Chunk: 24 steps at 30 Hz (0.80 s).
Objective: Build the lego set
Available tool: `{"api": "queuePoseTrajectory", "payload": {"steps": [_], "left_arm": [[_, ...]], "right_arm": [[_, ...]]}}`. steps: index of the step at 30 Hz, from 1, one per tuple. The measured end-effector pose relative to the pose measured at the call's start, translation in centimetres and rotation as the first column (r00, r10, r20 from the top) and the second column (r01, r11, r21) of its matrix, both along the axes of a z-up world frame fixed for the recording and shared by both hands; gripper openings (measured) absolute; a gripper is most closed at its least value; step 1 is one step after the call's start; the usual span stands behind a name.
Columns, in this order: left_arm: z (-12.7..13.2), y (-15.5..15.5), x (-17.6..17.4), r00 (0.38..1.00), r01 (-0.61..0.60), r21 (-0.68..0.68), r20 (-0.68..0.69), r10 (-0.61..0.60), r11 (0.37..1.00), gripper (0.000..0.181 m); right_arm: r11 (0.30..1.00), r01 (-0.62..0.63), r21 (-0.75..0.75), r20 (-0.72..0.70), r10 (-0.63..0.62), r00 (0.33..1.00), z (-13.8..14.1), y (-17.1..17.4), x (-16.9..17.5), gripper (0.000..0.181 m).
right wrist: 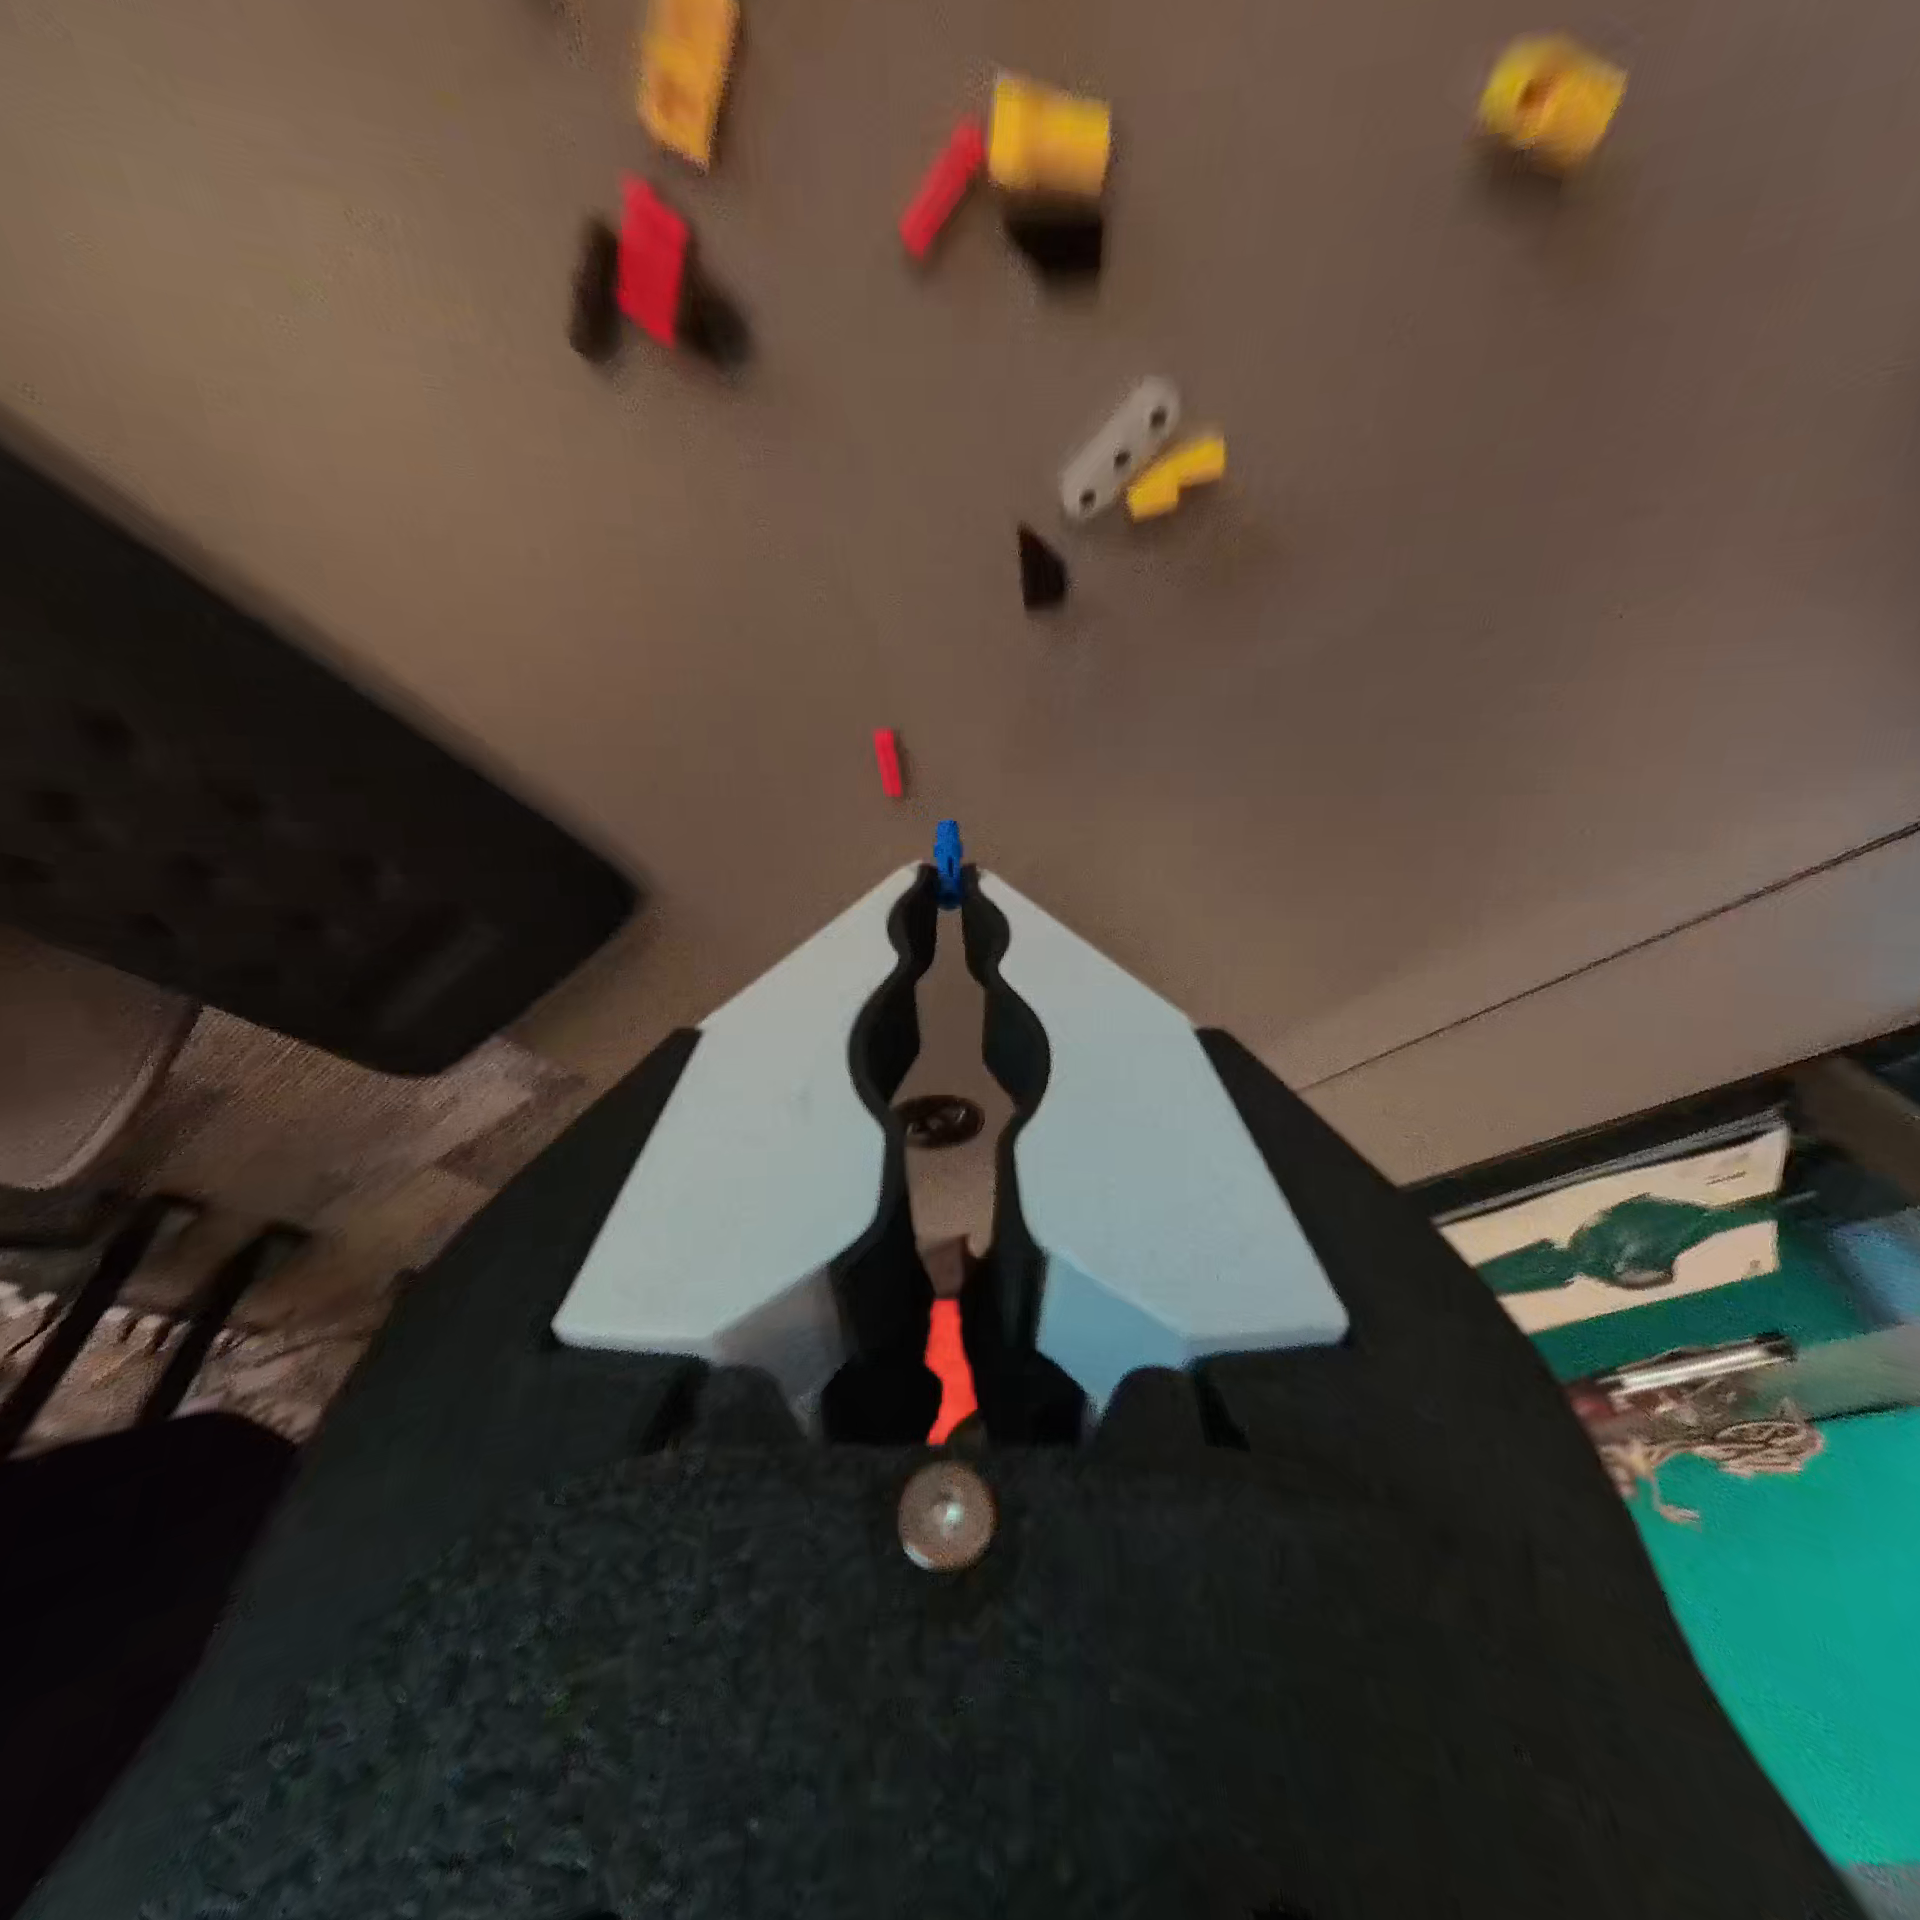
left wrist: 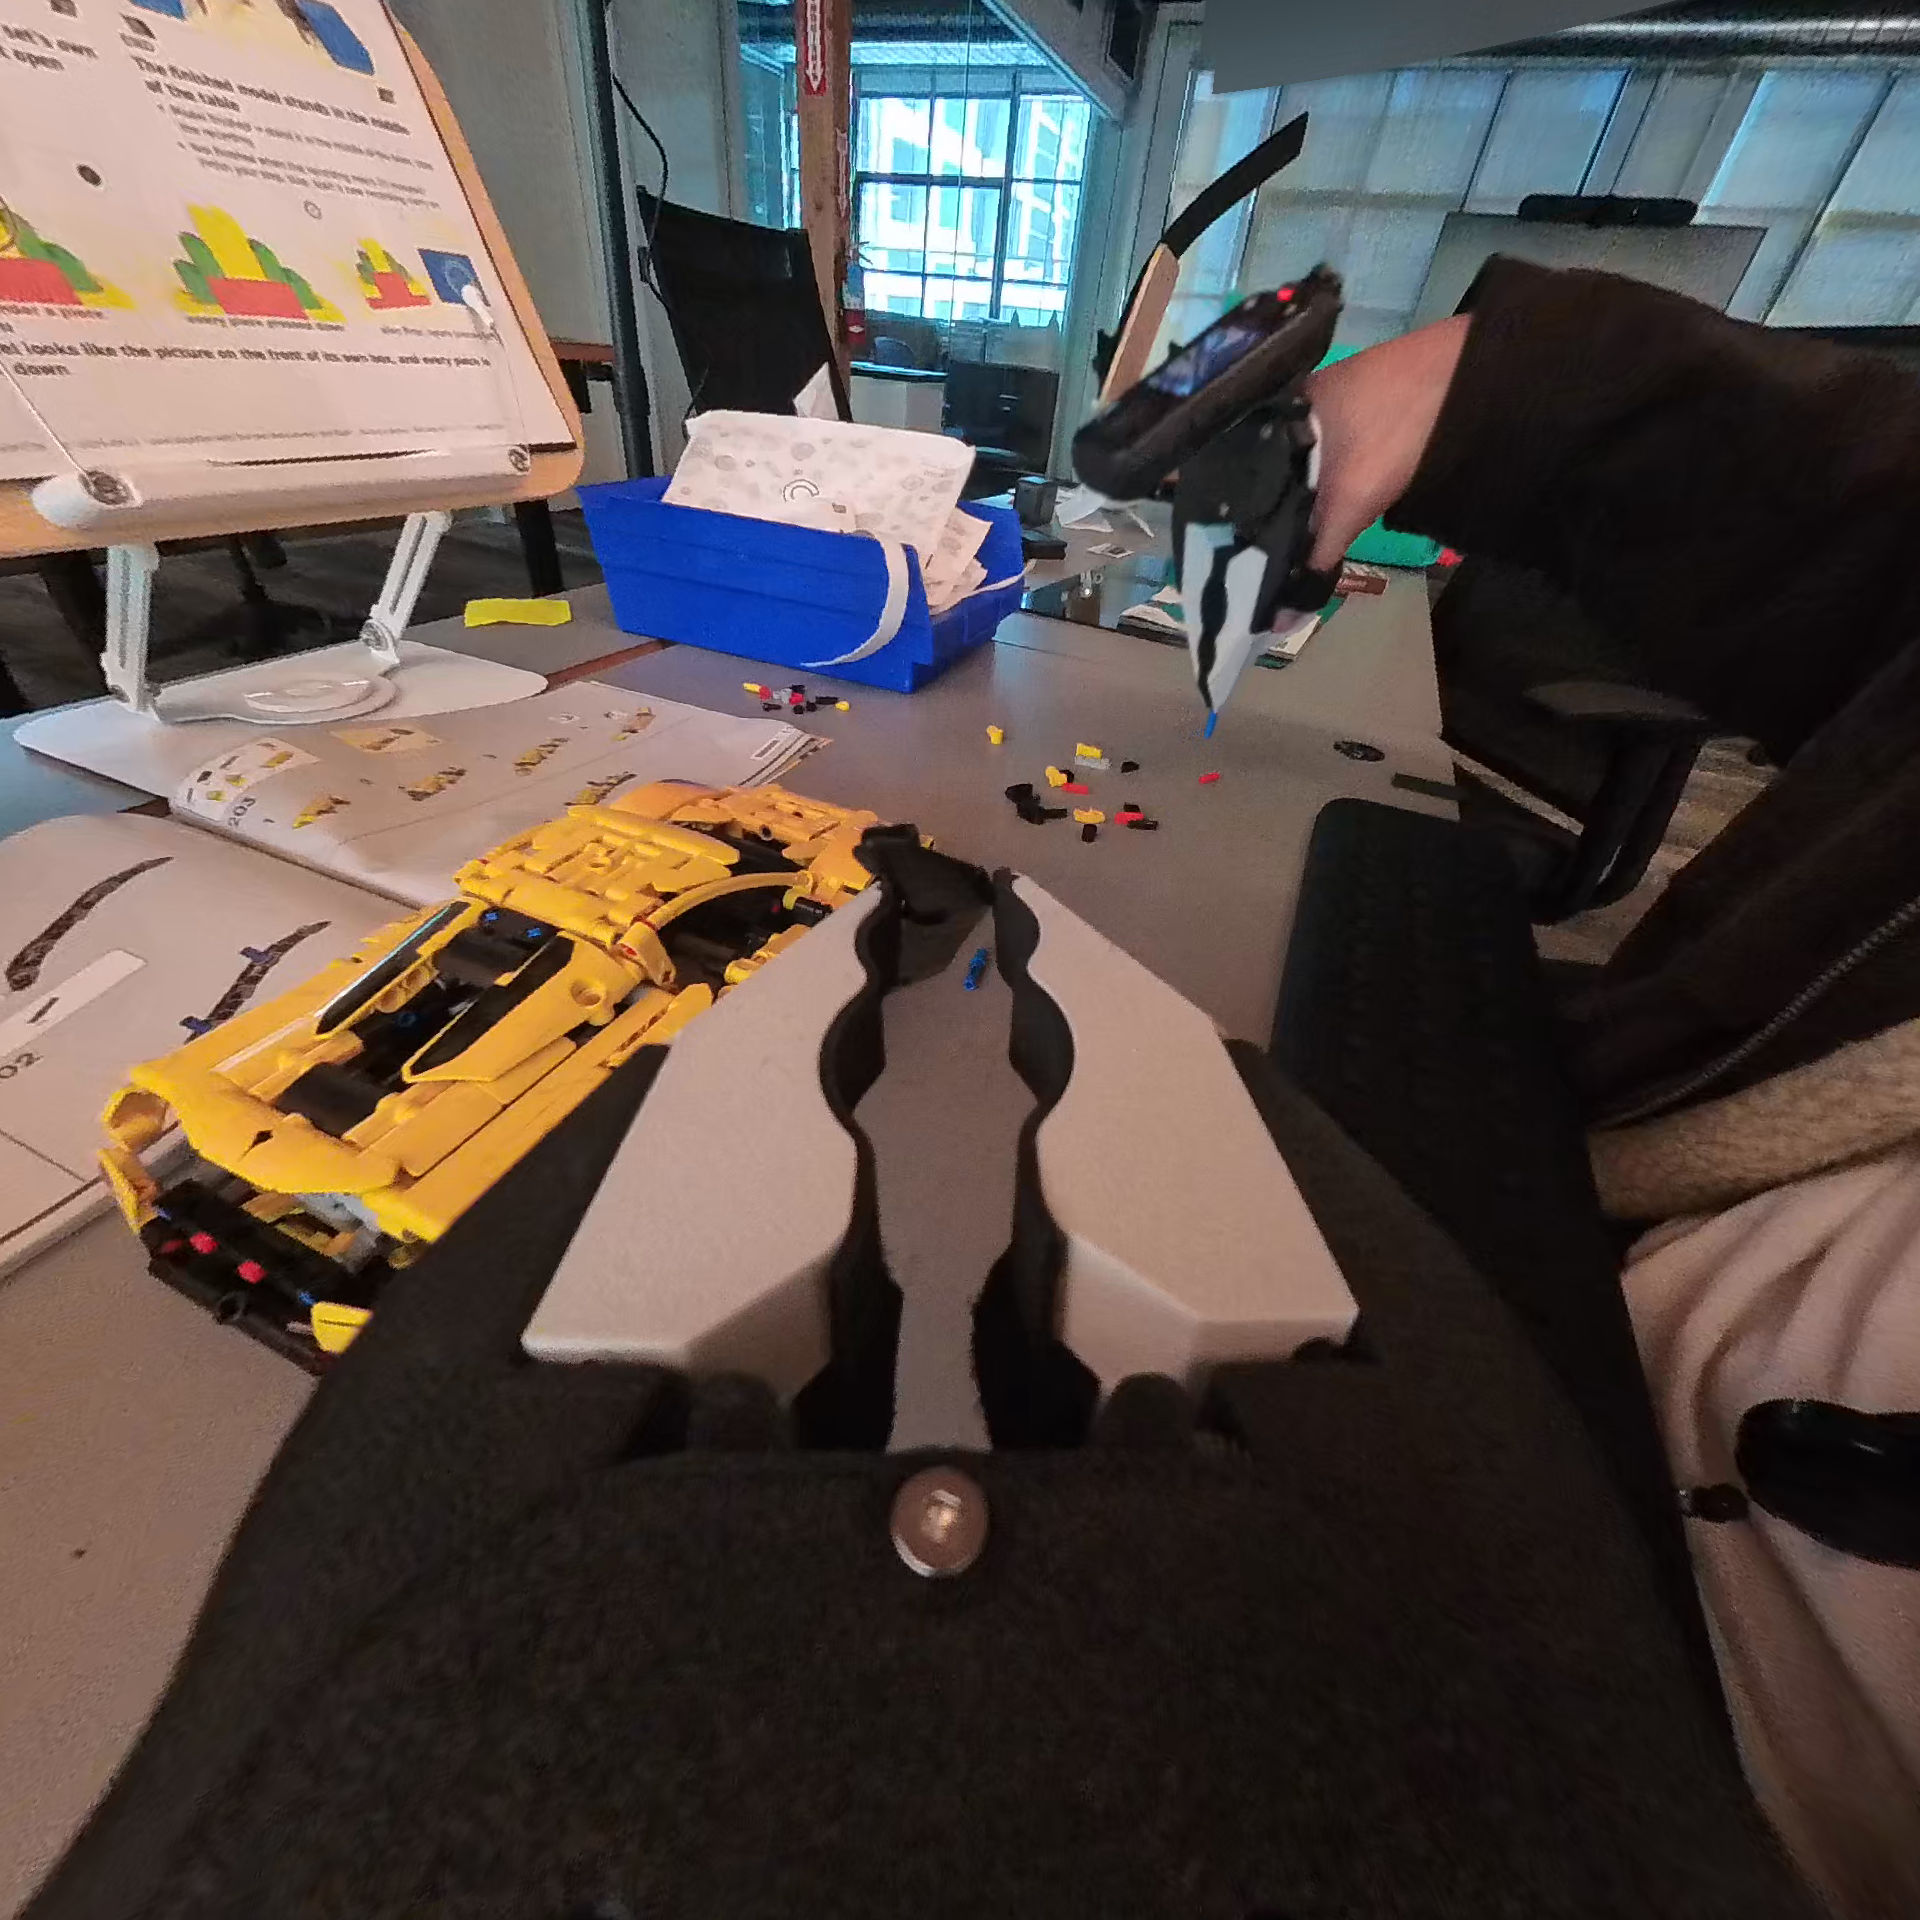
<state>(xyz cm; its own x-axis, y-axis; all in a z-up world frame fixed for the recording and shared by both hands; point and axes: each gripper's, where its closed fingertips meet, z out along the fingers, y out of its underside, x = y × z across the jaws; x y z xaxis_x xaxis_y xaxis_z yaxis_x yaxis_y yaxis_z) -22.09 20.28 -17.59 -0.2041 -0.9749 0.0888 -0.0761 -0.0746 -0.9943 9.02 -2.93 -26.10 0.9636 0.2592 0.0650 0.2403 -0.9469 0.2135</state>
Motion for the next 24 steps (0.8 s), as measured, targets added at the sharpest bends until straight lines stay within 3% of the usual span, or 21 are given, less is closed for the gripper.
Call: {"api": "queuePoseTrajectory", "payload": {"steps": [5,24], "left_arm": [[-0.5,-0.2,0.2,1.000,0.002,0.027,-0.022,-0.002,1.000,0.017],[-0.9,-0.2,0.3,0.999,0.008,0.014,-0.045,-0.007,1.000,0.017]], "right_arm": [[0.997,0.029,-0.066,0.007,-0.028,1.000,-1.3,-1.7,1.4,0.004],[0.995,0.048,-0.085,0.013,-0.047,0.999,-2.3,-2.2,2.0,0.005]]}}
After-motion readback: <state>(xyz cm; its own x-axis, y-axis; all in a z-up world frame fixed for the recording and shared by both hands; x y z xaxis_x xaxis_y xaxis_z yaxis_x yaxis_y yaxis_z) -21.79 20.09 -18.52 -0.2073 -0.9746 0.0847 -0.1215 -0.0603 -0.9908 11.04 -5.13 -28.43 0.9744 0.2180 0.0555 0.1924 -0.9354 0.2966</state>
